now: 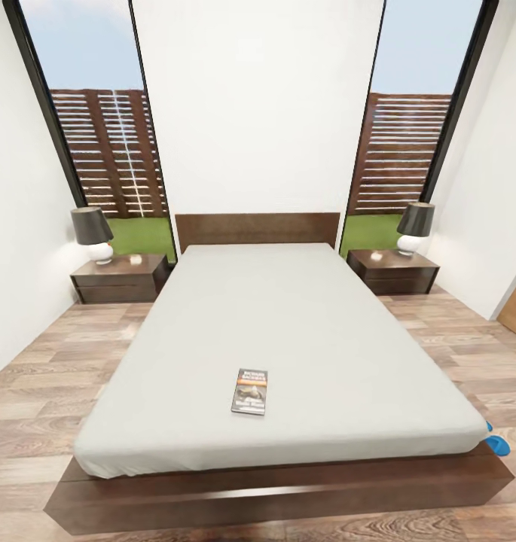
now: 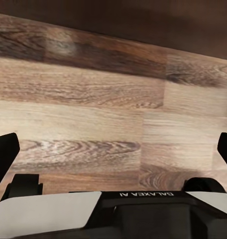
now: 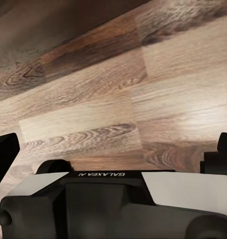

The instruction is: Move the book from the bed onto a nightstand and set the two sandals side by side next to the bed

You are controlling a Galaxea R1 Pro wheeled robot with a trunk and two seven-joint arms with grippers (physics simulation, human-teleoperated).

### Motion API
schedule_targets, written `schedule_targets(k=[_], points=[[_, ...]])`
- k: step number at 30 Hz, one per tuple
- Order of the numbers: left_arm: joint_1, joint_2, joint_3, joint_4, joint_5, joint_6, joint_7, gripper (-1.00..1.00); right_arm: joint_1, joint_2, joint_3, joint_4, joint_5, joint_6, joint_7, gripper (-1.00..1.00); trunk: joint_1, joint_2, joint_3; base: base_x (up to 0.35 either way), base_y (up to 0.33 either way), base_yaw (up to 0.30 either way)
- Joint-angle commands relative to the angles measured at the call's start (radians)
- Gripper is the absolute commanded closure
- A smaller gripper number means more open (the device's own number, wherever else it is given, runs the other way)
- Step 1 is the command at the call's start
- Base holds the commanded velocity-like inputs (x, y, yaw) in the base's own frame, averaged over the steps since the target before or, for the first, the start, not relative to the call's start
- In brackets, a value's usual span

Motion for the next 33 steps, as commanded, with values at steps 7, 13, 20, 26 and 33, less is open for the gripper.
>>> schedule_targets(k=[7, 13, 20, 26, 33], points=[[-0.001, 0.0, 0.005, 0.002, 0.004, -0.001, -0.006, -1.0, -0.001, -0.001, -0.005, 0.003, -0.003, 0.002, 0.004, -1.0, -0.027, 0.049, 0.021, 0.0, 0.0, 0.0], [-0.001, 0.0, 0.005, 0.001, 0.004, -0.001, -0.006, -1.0, -0.001, -0.001, -0.005, 0.003, -0.003, 0.002, 0.004, -1.0, -0.05, 0.091, 0.04, 0.0, 0.0, 0.0], [-0.001, 0.0, 0.005, 0.001, 0.004, -0.001, -0.006, -1.0, -0.001, -0.001, -0.005, 0.003, -0.003, 0.002, 0.004, -1.0, -0.077, 0.14, 0.062, 0.0, 0.0, 0.0], [-0.001, 0.0, 0.005, 0.002, 0.004, -0.001, -0.006, -1.0, -0.001, -0.001, -0.005, 0.003, -0.003, 0.002, 0.004, -1.0, -0.1, 0.182, 0.081, 0.0, 0.0, 0.0], [-0.001, 0.0, 0.005, 0.001, 0.004, -0.001, -0.007, -1.0, -0.001, -0.001, -0.005, 0.003, -0.003, 0.002, 0.004, -1.0, -0.127, 0.231, 0.103, 0.0, 0.0, 0.0]])
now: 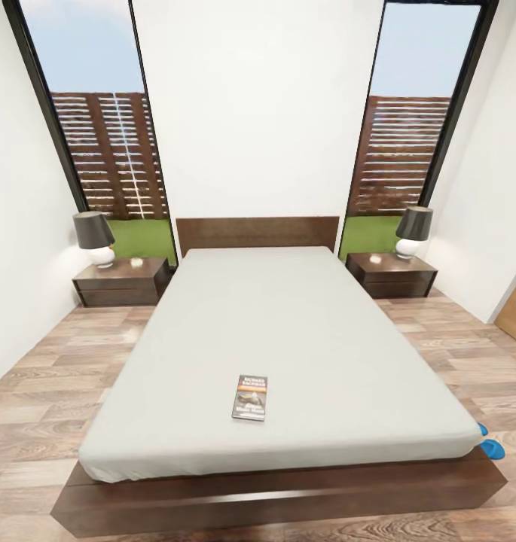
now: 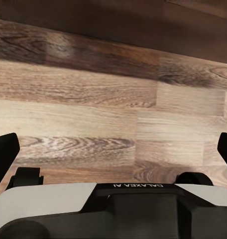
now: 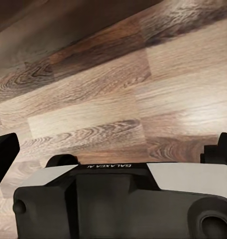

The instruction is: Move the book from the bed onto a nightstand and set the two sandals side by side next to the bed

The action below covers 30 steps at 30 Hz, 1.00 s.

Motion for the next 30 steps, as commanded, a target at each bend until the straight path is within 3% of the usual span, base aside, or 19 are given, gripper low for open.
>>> schedule_targets(k=[1, 30], points=[[-0.001, 0.0, 0.005, 0.002, 0.004, -0.001, -0.006, -1.0, -0.001, -0.001, -0.005, 0.003, -0.003, 0.002, 0.004, -1.0, -0.004, 0.007, 0.002, 0.0, 0.0, 0.0], [-0.001, 0.0, 0.005, 0.002, 0.004, -0.001, -0.006, -1.0, -0.001, -0.001, -0.005, 0.001, -0.008, 0.006, 0.006, -1.0, -0.115, 0.21, 0.093, 0.0, 0.0, 0.0]])
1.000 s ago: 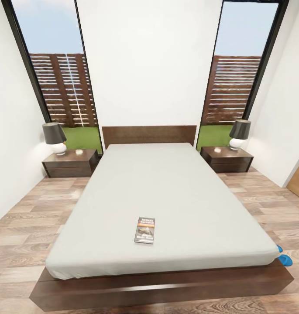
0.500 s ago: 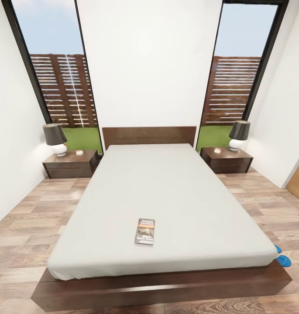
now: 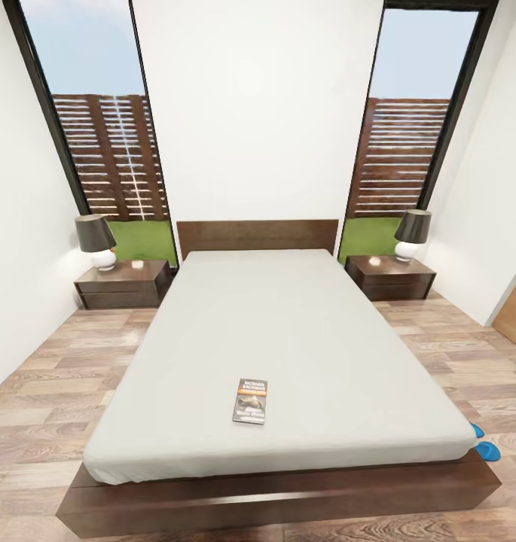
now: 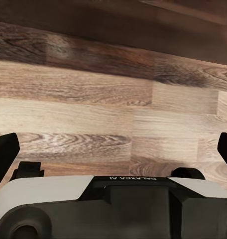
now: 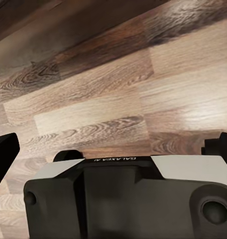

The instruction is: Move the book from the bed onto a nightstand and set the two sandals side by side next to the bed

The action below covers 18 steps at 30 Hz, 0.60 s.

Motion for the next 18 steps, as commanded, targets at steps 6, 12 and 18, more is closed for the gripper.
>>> schedule_targets(k=[6, 12, 18], points=[[-0.001, 0.0, 0.005, 0.001, 0.004, -0.001, -0.007, -1.0, -0.001, 0.0, -0.005, 0.003, -0.004, -0.002, 0.003, -1.0, -0.023, 0.041, 0.018, 0.0, 0.0, 0.0], [-0.001, -0.001, 0.005, 0.002, 0.004, -0.001, -0.006, -1.0, -0.001, -0.001, -0.005, 0.003, 0.0, -0.002, 0.002, -1.0, -0.046, 0.083, 0.036, 0.0, 0.0, 0.0], [-0.001, -0.001, 0.005, 0.001, 0.006, -0.001, -0.006, -1.0, -0.001, -0.001, -0.005, 0.003, 0.001, -0.003, 0.003, -1.0, -0.05, 0.09, 0.04, 0.0, 0.0, 0.0]])
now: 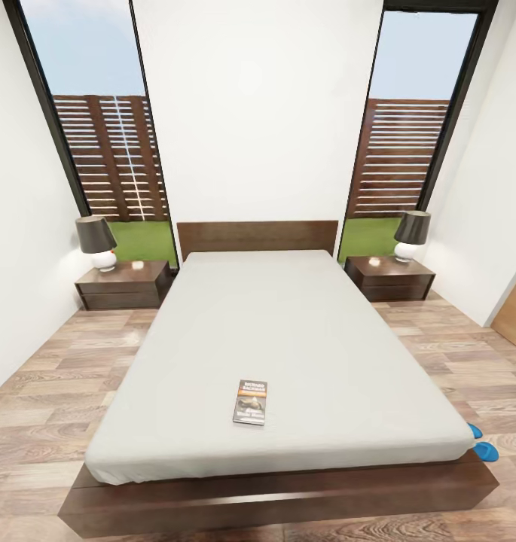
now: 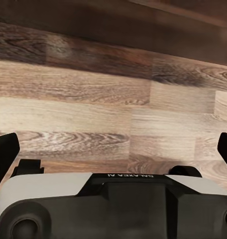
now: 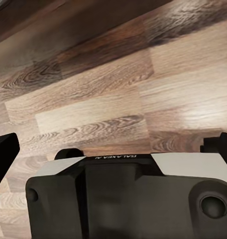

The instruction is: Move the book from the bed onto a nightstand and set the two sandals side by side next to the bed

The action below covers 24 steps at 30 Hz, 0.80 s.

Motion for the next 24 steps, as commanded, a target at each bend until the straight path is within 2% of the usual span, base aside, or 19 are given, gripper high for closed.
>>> schedule_targets(k=[1, 8, 19, 24], points=[[-0.001, 0.0, 0.005, 0.002, 0.004, -0.001, -0.006, -1.0, -0.001, 0.0, -0.005, 0.003, -0.004, 0.001, 0.003, -1.0, 0.0, -0.001, -0.001, 0.0, 0.0, 0.0], [-0.001, 0.002, 0.006, 0.001, 0.005, -0.001, -0.006, -1.0, -0.001, -0.001, -0.005, 0.003, -0.006, 0.001, 0.003, -1.0, 0.0, -0.001, -0.001, 0.038, 0.0, 0.0], [-0.001, 0.003, 0.005, 0.001, 0.004, -0.001, -0.006, -1.0, -0.001, -0.001, -0.005, 0.003, -0.008, 0.001, 0.003, -1.0, 0.0, -0.001, -0.001, 0.284, 0.0, 0.0], [-0.001, 0.002, 0.005, 0.001, 0.003, -0.001, -0.006, -1.0, -0.001, 0.0, -0.005, 0.003, -0.008, 0.001, 0.003, -1.0, 0.0, -0.001, -0.001, 0.072, 0.0, 0.0]])
